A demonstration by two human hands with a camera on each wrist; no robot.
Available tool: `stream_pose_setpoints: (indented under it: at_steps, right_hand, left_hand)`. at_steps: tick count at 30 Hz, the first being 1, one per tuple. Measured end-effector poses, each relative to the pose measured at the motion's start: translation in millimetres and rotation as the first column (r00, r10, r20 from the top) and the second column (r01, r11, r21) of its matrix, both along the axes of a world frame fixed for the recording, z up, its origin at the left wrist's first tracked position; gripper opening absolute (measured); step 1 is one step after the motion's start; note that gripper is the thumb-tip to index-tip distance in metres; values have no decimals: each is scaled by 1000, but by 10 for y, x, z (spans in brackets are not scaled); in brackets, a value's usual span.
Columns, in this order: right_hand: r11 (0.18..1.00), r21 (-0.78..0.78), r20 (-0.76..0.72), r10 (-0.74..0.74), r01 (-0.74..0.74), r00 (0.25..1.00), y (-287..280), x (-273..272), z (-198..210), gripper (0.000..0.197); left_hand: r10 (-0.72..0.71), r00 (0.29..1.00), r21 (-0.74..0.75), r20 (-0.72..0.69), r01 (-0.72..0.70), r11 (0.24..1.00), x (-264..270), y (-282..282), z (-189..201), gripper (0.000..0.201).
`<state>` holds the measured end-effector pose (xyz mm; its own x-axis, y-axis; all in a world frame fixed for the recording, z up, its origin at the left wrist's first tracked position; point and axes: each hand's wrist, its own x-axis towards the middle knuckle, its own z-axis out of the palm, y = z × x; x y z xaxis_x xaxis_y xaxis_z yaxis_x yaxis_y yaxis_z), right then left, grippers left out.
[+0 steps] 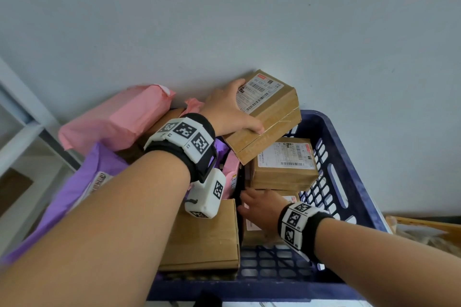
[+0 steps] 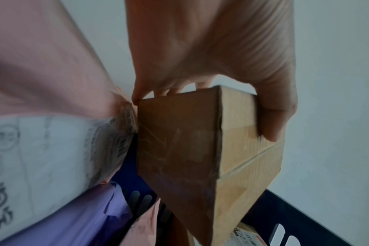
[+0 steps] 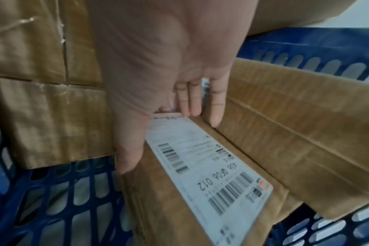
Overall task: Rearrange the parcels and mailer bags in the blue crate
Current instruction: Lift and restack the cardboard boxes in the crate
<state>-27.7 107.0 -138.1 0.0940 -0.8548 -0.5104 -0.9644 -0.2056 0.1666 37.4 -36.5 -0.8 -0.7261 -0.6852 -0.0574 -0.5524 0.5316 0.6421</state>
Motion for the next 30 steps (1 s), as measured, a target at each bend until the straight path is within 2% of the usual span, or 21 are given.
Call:
stream_pose_setpoints:
  at_steps: [5,8,9,11,13,14,16,19,22,25,26,27,29,30]
  right_hand:
    - [983,133,18,-133,129,991,11,-111,7,82]
    - [972,146,127,-202,183,971,42,-205,81,92]
    - [964,131,191,-253,231,948,49,-227,142,88]
    - [952,40,253,-305,305,918,52,-267,306,59]
    - [944,-62,194,-308,325,931,36,-288,511,33]
    - [940,-104,163,-305,324,938,34,-285,613,26]
    - [937,-179,142,-277,300,950,67,-255,790,22]
    - [907,-333,218,-191,257,957,162,-184,1020,26]
    - [805,-558,261,-59,201,964,225,-200,1214,17]
    - [589,-767,325,11,257,946,255,-311,1402,12]
    - [549,-787,324,-21,282,946,249,-353,1454,15]
    - [560,-771,313,-81,303,946,243,-388,1498,22]
    - [641,-688,298,-179,341,938,225,-453,1528,48]
    - [683,-640,288,-210,351,934,215,-480,1530,71]
  left_hand:
    - [-8,1000,-10,8,8,1000,23,-23,-15,116]
    - [-17,999,-33,34,18,999,28,-25,-19,117]
    - [-26,999,-34,44,27,999,25,-26,-19,118]
    - [-50,996,-49,77,54,997,13,-13,-3,121]
    - [-71,990,-92,122,83,992,-10,16,20,124]
    - [-80,985,-119,150,99,988,-22,35,39,126]
    - [-95,973,-169,212,132,977,-43,69,73,128]
    - [-78,959,-213,274,139,967,-42,127,134,131]
    - [-54,951,-263,303,138,955,-41,203,182,113]
    - [-44,924,-315,380,174,933,-33,253,210,104]
    - [-42,915,-332,402,189,924,-30,265,216,104]
    - [-46,909,-347,413,204,915,-22,280,226,103]
    - [-60,901,-364,430,234,902,-13,308,236,103]
    - [-73,898,-362,434,248,899,-10,329,237,106]
